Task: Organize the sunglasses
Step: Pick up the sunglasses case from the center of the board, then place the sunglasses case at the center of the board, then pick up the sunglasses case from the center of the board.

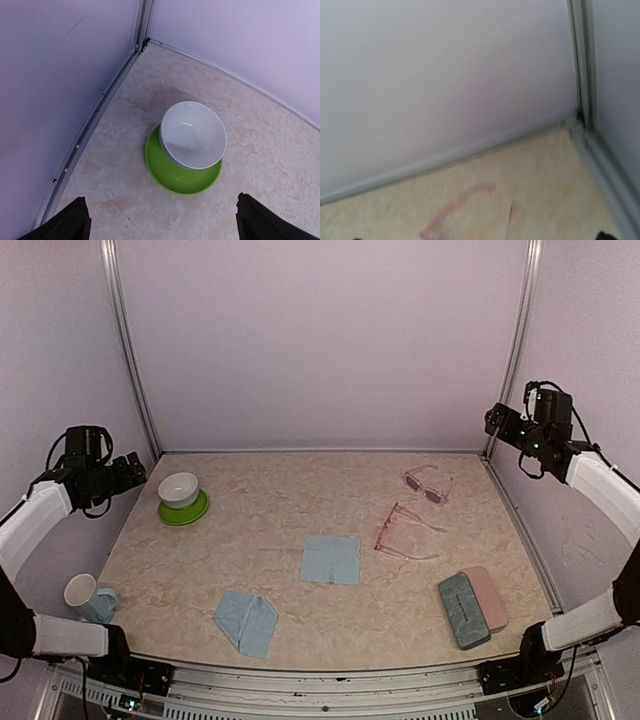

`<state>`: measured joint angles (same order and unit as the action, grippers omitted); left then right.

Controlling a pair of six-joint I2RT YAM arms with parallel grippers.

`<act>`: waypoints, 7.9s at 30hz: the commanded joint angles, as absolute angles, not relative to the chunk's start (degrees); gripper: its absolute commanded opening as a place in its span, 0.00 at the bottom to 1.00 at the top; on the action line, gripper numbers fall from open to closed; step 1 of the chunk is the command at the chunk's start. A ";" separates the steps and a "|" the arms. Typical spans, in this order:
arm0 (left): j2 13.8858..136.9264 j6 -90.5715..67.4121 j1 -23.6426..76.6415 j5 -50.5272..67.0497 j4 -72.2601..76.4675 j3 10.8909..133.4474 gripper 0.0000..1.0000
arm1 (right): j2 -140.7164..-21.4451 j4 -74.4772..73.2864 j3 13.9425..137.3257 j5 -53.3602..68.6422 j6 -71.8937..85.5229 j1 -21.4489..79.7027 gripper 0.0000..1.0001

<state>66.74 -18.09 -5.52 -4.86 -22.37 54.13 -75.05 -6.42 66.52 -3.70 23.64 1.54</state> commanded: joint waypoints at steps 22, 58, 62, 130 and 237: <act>58.39 -24.54 0.91 -0.89 -27.18 46.33 0.99 | -79.06 -36.59 63.53 5.60 23.82 9.92 1.00; 59.98 -25.55 9.77 -7.08 -28.63 46.72 0.99 | -82.35 -60.84 52.59 -3.50 45.92 39.66 1.00; 59.63 -25.81 10.72 -8.15 -28.91 46.84 0.99 | -84.97 -62.53 52.95 -6.39 47.02 41.84 1.00; 58.80 -24.78 15.50 -18.56 -29.50 55.67 0.99 | -94.54 -47.93 67.68 4.82 37.15 44.29 0.94; 143.60 -72.02 74.39 -21.78 -50.64 126.52 0.64 | -59.38 -51.83 51.39 5.86 27.69 28.39 1.00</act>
<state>143.98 -72.73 74.06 -20.16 -51.81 126.80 -59.42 -52.45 51.55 5.63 27.92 28.95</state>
